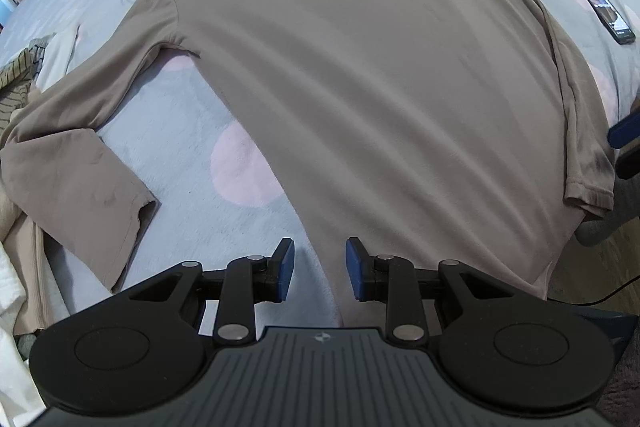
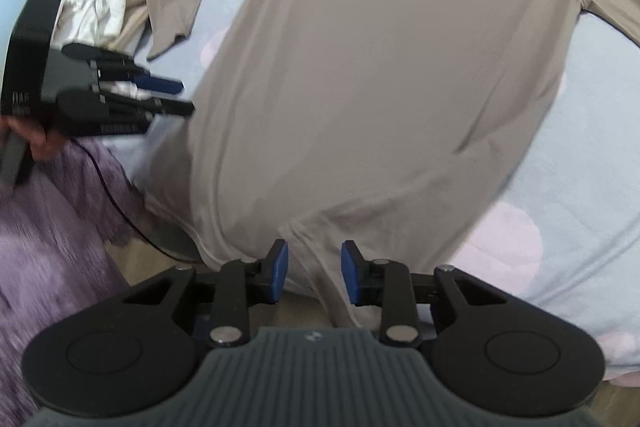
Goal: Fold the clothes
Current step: 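Grasp the shirt hem with the right gripper and pull it taut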
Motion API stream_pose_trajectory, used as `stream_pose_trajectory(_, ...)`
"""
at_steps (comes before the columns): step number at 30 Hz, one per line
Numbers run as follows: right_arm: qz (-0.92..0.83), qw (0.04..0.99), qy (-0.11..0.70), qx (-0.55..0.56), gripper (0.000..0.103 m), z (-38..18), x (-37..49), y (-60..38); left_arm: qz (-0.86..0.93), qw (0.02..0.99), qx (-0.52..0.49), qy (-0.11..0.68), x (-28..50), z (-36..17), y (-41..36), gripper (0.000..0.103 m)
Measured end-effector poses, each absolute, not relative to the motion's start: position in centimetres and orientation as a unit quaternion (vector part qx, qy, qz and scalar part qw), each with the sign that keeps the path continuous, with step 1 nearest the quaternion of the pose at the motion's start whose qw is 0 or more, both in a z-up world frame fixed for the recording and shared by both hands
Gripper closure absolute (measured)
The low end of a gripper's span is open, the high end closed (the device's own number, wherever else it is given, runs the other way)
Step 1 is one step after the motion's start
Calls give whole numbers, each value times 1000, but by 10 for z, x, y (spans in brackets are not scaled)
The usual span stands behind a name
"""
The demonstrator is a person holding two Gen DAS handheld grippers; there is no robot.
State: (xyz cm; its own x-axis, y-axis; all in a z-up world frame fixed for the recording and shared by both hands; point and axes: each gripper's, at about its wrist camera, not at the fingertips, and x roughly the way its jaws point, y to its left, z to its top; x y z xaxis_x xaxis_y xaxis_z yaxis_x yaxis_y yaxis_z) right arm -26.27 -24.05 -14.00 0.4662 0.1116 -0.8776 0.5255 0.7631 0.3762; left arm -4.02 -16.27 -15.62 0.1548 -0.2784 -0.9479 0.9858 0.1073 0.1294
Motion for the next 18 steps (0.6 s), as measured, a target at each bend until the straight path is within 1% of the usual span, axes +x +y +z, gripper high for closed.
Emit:
stream_pose_trajectory(6, -140, 760, 518, 368, 70, -160, -243, -242, -505, 626, 431, 409, -37, -157, -159, 77)
stream_pose_trajectory(9, -162, 738, 511, 409, 70, -171, -241, -245, -509, 625, 429, 408, -36, -157, -160, 77)
stream_pose_trajectory(12, -185, 726, 506, 427, 71, -174, -242, -250, -512, 623, 431, 405, -35, -158, -162, 77)
stream_pose_trajectory(13, -190, 723, 505, 432, 72, -175, -243, -253, -513, 622, 432, 405, -35, -159, -163, 77)
stream_pose_trajectory(14, -192, 719, 505, 436, 79, -177, -244, -255, -513, 621, 433, 404, -35, -160, -163, 77)
stream_pose_trajectory(15, -195, 716, 505, 441, 83, -179, -245, -257, -513, 620, 435, 404, -35, -161, -164, 77)
stream_pose_trajectory(16, -198, 713, 504, 445, 91, -180, -245, -259, -513, 619, 436, 404, -34, -161, -165, 77)
stream_pose_trajectory(17, -198, 712, 504, 447, 96, -181, -246, -260, -514, 619, 436, 404, -34, -161, -165, 77)
stream_pose_trajectory(18, -199, 711, 504, 448, 96, -181, -248, -261, -514, 618, 436, 404, -34, -161, -165, 77)
